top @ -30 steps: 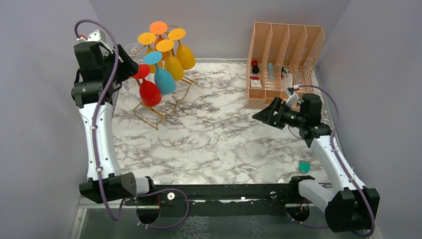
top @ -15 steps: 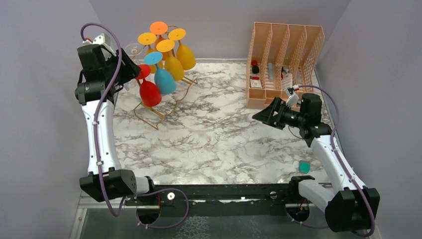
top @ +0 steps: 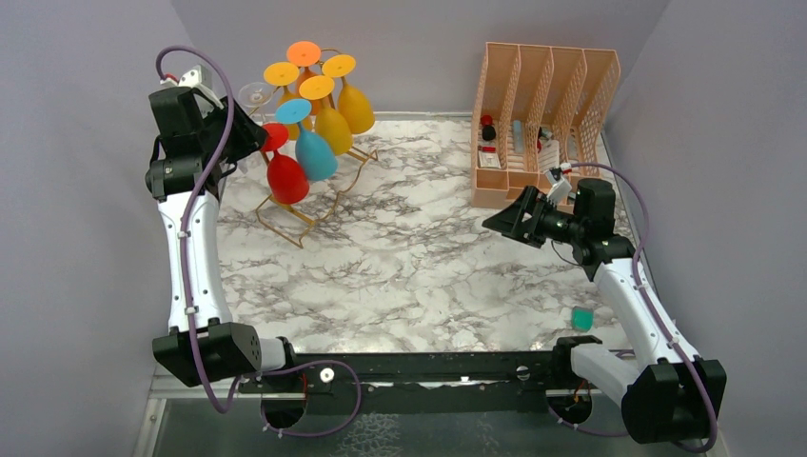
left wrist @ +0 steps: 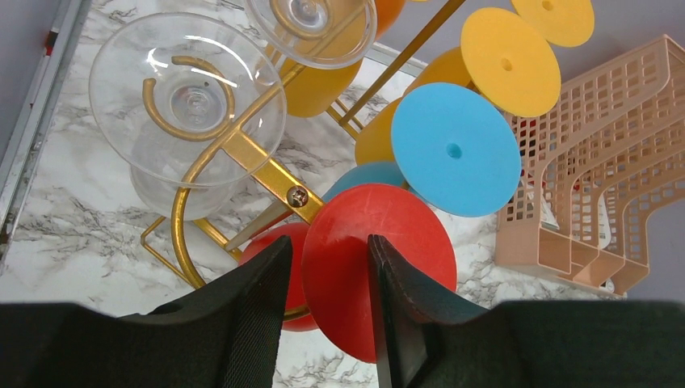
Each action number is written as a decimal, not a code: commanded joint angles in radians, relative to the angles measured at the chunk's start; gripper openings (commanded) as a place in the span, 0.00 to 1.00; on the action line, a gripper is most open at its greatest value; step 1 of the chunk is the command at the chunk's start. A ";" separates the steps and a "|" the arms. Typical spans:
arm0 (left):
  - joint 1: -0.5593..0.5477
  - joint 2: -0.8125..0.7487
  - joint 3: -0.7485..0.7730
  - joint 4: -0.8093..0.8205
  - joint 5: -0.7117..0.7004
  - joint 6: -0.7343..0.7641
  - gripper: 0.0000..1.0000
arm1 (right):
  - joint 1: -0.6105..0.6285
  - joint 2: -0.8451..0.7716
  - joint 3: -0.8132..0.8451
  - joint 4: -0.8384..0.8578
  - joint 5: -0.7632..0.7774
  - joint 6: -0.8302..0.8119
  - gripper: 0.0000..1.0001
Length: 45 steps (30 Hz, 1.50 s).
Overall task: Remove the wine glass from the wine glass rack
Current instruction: Pick up the wine glass from the wine rack.
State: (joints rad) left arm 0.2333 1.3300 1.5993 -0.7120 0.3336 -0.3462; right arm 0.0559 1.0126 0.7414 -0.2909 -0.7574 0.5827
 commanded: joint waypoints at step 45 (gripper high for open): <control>0.034 -0.136 -0.136 0.147 0.200 -0.270 0.00 | 0.001 0.002 0.032 -0.048 -0.005 0.020 1.00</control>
State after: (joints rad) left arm 0.2562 1.2213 1.4765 -0.5995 0.4866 -0.5957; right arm 0.0559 1.0199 0.7418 -0.3202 -0.7570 0.6018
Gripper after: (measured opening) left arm 0.029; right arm 0.995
